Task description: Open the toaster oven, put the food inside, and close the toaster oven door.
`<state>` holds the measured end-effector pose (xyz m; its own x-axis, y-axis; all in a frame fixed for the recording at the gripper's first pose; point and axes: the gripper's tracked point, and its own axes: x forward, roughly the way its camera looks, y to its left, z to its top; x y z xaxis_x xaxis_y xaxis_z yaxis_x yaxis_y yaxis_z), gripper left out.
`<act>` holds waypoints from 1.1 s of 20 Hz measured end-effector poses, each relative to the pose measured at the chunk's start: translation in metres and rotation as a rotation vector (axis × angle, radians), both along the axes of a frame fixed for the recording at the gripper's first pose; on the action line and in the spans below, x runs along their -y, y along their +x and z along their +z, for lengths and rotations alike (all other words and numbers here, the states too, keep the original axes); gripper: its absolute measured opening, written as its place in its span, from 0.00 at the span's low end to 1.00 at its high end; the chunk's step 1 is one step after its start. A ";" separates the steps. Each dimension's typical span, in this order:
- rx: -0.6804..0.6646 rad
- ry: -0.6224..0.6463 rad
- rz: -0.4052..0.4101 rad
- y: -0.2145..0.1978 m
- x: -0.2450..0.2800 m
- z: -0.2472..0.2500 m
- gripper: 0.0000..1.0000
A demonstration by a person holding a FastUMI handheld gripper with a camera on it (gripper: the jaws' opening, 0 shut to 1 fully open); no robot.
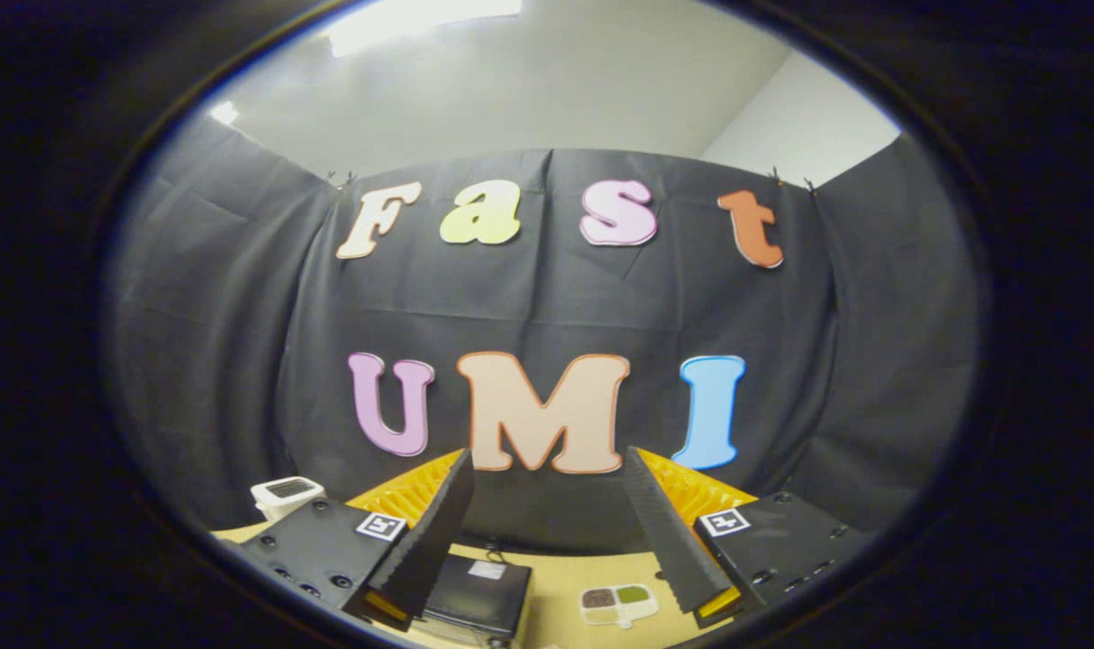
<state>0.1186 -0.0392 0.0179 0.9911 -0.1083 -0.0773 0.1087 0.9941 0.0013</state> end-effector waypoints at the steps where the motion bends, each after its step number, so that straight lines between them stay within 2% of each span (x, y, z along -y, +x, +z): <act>1: 0.007 -0.009 -0.015 -0.002 0.010 0.005 1.00; 7: 0.016 -0.018 -0.046 -0.021 0.045 0.011 1.00; 9: 0.003 -0.021 -0.047 -0.030 0.054 -0.002 1.00; 22: -0.011 0.059 -0.079 -0.046 0.099 -0.001 1.00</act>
<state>0.0725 -0.1379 0.0165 0.9787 -0.1811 -0.0966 0.1871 0.9806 0.0581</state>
